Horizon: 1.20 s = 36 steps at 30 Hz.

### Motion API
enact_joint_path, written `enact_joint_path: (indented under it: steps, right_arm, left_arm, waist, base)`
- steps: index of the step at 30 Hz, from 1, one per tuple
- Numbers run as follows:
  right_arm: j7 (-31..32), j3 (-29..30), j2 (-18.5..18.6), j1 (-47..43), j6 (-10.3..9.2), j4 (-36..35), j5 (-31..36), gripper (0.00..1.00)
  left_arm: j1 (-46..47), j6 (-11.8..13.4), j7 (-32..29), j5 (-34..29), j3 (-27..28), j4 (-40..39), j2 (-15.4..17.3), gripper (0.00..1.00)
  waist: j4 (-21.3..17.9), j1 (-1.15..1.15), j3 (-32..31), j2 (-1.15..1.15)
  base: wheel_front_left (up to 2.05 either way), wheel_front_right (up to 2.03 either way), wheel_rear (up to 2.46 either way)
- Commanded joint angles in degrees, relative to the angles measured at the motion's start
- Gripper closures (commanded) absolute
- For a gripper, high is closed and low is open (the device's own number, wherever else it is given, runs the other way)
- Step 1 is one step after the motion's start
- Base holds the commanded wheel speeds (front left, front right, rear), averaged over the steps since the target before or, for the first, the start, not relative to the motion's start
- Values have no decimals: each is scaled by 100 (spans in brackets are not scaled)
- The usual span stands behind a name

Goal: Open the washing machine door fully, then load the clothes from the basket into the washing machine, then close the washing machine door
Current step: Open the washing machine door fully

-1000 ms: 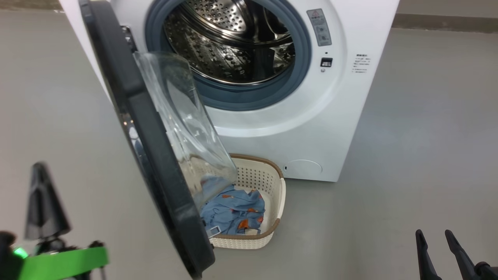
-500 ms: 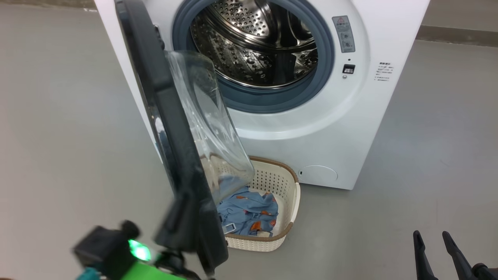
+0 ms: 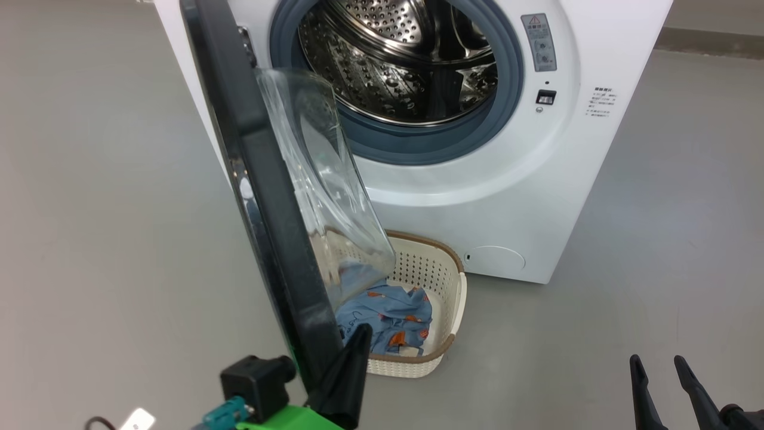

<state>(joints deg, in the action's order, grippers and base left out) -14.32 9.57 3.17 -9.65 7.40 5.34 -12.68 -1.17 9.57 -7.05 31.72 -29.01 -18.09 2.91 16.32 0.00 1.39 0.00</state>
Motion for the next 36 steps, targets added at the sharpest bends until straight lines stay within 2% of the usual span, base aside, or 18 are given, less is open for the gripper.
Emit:
enact_joint_path:
  steps: [1, 7, 16, 36]
  right_arm:
    - [-68, -167, 68, 144, 9, -111, 21, 0]
    - [-68, -172, 66, 182, 9, -101, 16, 0]
    - [-68, -145, 139, 230, 9, -72, 5, 0]
    - [-68, -221, 226, 292, 9, -23, -14, 0]
  left_arm:
    - [264, 43, 93, 43, 65, -30, -3, 100]
    - [429, 170, 328, 80, -143, 363, -3, 100]
    - [550, 366, 597, -29, -152, 707, -3, 100]
    - [487, 750, 751, -153, 148, 790, 133, 100]
  waist:
    - [-7, 0, 33, 0]
    - [-1, 0, 152, 0]
    - [147, 0, 246, 0]
    - [1121, 0, 330, 0]
  base:
    - [0, 0, 0]
    - [0, 0, 0]
    - [0, 0, 0]
    - [0, 0, 0]
